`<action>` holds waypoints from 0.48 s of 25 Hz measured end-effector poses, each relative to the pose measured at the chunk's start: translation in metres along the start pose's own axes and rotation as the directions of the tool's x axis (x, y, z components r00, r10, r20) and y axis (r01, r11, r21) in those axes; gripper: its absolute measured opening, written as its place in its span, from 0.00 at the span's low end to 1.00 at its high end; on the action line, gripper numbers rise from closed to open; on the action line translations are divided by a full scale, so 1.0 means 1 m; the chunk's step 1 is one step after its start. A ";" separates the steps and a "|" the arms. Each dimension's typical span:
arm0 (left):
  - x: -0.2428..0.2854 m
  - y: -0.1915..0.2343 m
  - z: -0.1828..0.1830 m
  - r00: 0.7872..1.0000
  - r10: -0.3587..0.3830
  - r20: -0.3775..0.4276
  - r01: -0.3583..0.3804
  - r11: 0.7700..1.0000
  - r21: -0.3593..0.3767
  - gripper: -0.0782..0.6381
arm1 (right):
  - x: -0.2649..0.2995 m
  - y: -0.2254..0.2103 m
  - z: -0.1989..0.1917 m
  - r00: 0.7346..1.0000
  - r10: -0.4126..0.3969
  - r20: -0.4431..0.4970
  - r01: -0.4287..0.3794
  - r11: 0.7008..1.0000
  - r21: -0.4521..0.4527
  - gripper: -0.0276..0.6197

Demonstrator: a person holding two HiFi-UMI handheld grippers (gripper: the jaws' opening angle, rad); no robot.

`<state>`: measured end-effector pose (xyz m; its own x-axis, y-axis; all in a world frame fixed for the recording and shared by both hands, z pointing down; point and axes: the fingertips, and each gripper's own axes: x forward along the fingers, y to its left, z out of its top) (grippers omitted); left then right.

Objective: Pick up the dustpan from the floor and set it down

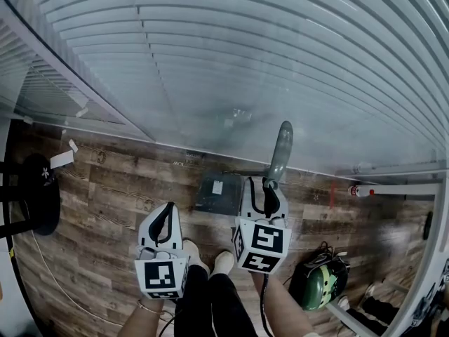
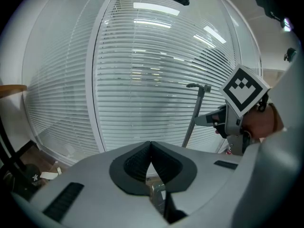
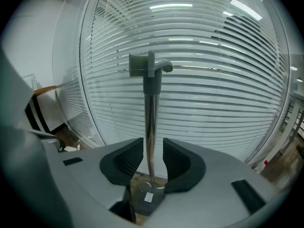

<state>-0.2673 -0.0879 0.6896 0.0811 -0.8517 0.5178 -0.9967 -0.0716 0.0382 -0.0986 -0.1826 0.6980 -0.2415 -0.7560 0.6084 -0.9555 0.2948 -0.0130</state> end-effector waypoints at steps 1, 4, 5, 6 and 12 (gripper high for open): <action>-0.001 -0.001 0.000 1.000 0.000 0.001 0.000 1.000 -0.001 0.13 | -0.001 -0.001 -0.001 1.000 0.001 0.000 -0.001 1.000 0.000 0.23; -0.003 -0.002 0.000 1.000 0.002 0.001 -0.002 1.000 -0.003 0.13 | -0.004 -0.001 -0.003 1.000 0.005 -0.003 -0.005 1.000 0.000 0.23; -0.004 -0.003 0.000 1.000 0.003 0.002 -0.003 1.000 -0.005 0.13 | -0.006 -0.001 -0.004 1.000 0.007 -0.003 -0.007 1.000 -0.001 0.23; -0.005 -0.004 0.001 1.000 0.004 0.003 -0.004 1.000 -0.005 0.13 | -0.008 -0.001 -0.004 1.000 0.009 -0.003 -0.009 1.000 -0.002 0.23; -0.017 -0.012 0.016 1.000 0.011 0.021 -0.012 1.000 0.009 0.13 | -0.030 -0.005 -0.008 1.000 0.012 -0.016 -0.012 1.000 0.007 0.23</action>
<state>-0.2567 -0.0808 0.6668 0.0697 -0.8630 0.5003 -0.9975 -0.0666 0.0241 -0.0851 -0.1570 0.6867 -0.2507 -0.7430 0.6206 -0.9536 0.3000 -0.0260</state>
